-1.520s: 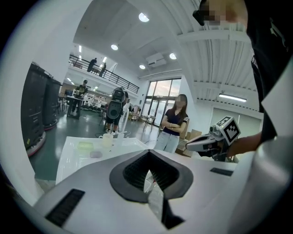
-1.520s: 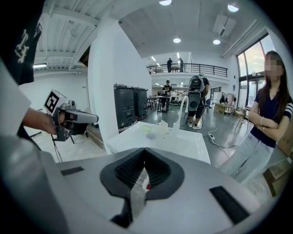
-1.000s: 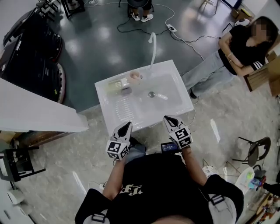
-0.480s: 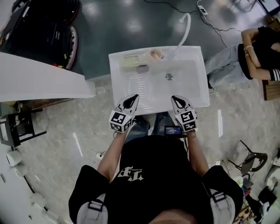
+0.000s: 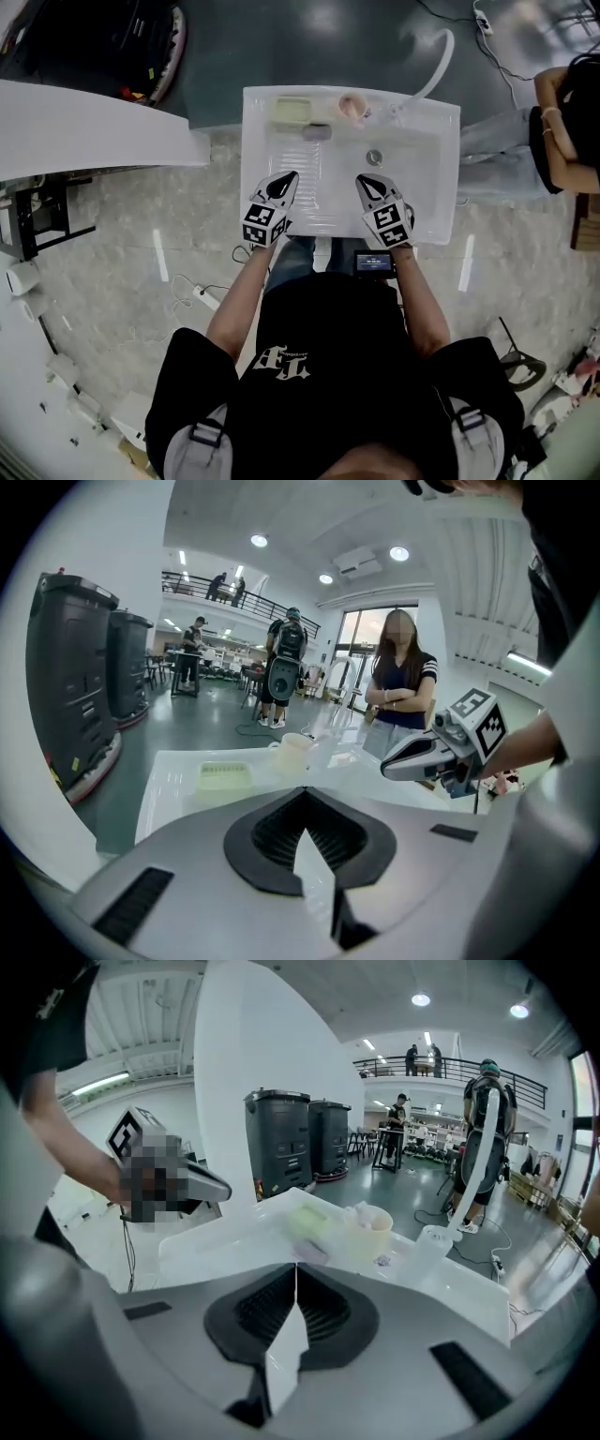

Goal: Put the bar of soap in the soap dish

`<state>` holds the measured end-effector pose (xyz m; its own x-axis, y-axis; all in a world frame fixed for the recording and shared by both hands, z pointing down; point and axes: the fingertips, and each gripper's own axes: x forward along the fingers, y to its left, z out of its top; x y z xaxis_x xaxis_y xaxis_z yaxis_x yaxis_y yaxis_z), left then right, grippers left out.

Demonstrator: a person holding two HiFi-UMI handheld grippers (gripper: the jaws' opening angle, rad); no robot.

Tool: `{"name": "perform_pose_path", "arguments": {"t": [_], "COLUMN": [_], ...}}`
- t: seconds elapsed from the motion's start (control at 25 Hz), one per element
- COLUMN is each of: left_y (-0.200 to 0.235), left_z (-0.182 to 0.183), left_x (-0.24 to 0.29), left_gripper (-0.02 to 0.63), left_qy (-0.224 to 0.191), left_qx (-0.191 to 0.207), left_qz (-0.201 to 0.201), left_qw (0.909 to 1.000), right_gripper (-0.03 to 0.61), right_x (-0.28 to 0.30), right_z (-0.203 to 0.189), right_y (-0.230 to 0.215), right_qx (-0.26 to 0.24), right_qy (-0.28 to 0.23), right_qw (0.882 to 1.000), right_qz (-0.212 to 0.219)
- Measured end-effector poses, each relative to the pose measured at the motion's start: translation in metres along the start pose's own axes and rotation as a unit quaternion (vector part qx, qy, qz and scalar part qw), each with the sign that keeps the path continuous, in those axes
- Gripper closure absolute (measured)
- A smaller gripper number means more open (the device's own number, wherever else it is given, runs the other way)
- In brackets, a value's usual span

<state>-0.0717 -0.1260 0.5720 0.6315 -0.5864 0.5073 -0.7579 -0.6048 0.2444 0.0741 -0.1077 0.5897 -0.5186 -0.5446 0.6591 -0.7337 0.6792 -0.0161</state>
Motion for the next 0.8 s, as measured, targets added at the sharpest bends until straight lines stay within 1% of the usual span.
{"name": "perform_pose_path", "arguments": {"t": [0.2, 0.48, 0.64, 0.8], "left_y": [0.019, 0.044, 0.056, 0.069], "left_z": [-0.010, -0.027, -0.039, -0.050], "left_x": [0.027, 0.069, 0.090, 0.113], "left_gripper": [0.609, 0.609, 0.608, 0.603], "left_qy": [0.025, 0.069, 0.088, 0.111], "left_qx": [-0.004, 0.011, 0.011, 0.013], "left_qz": [0.017, 0.034, 0.043, 0.041], "left_qw": [0.9995, 0.9970, 0.9951, 0.9929], "right_gripper": [0.569, 0.568, 0.568, 0.568], "right_x": [0.035, 0.082, 0.111, 0.140], "right_z": [-0.003, -0.008, -0.016, -0.020], "right_y": [-0.011, -0.027, -0.036, -0.039], "right_qx": [-0.016, -0.031, -0.028, -0.026], "right_qy": [0.018, 0.036, 0.046, 0.049], "right_qw": [1.000, 0.998, 0.998, 0.997], "right_qz": [0.019, 0.034, 0.039, 0.049]}}
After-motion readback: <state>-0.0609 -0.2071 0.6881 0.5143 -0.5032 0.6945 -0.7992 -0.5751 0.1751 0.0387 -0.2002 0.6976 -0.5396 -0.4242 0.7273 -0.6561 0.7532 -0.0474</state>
